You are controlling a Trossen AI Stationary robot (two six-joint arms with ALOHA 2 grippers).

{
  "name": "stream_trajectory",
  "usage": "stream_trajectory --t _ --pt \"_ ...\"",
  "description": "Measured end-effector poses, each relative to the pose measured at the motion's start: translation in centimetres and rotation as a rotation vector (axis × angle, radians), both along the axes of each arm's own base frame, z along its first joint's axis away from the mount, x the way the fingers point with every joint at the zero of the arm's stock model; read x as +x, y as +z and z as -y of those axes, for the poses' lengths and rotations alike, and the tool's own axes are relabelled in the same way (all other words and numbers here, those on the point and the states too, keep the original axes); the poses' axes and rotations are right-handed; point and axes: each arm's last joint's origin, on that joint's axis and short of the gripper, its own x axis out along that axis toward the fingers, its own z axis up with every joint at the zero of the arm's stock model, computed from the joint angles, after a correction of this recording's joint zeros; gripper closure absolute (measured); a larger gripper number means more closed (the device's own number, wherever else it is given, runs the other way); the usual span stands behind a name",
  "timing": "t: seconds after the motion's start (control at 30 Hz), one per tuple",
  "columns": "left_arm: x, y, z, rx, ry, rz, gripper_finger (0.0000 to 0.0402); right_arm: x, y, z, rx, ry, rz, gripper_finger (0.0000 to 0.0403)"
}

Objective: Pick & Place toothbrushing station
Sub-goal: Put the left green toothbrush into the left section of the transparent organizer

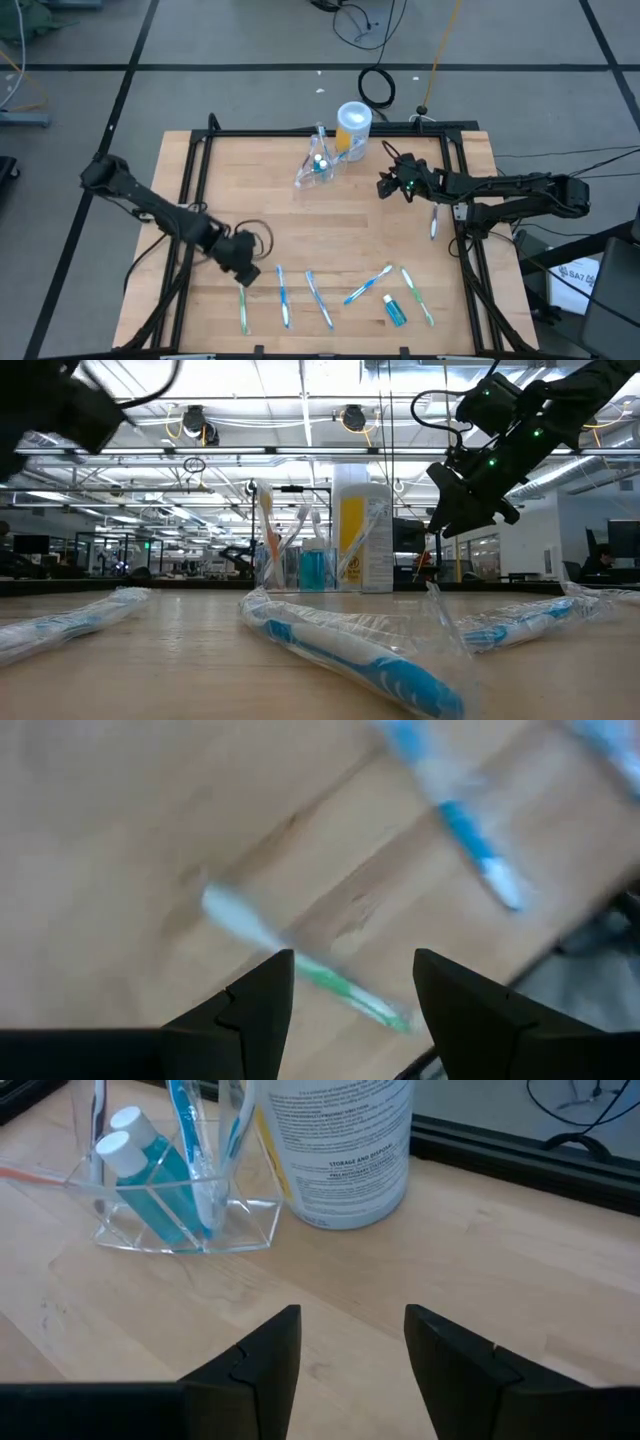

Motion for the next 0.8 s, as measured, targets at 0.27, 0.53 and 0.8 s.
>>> stream_trajectory --t 0.27,0.53,0.8 --pt "-0.5 -3.8 3.7 0.070 0.317 -0.195 0.0188 0.0 0.0 0.0 0.001 0.001 -0.002 0.0232" --pt "-0.1 -6.9 5.2 0.133 0.310 -0.271 0.0188 -0.6 -1.7 -0.9 0.006 0.038 -0.033 0.0232" --pt "-0.2 -7.2 5.2 0.157 0.303 -0.268 0.0240 -1.4 -3.7 -1.7 -0.043 0.066 0.132 0.0232"
